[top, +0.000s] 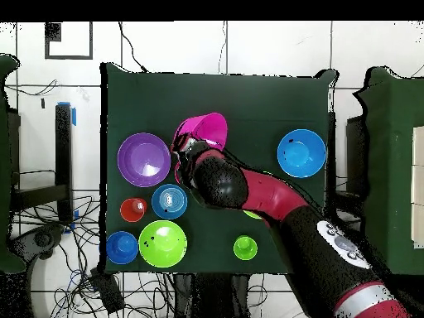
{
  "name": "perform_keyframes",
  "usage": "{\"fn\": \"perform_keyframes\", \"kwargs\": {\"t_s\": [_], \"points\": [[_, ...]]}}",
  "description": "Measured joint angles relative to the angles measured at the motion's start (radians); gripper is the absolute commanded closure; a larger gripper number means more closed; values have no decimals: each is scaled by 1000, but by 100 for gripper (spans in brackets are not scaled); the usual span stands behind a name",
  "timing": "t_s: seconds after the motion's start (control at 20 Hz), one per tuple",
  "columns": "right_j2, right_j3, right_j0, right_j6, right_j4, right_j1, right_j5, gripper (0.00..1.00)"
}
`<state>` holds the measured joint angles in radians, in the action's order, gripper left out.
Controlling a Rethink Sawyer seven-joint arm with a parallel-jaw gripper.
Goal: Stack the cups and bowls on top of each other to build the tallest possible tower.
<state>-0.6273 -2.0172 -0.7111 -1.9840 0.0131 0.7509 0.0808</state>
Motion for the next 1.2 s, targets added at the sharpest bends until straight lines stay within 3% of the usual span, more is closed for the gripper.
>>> {"fn": "perform_keyframes", "kwargs": {"t_s": [0.5, 1.2], "points": [[-14, 44, 38, 0, 55, -63, -64, 100], [-163, 76, -32, 0, 54, -158, -72, 100]]}}
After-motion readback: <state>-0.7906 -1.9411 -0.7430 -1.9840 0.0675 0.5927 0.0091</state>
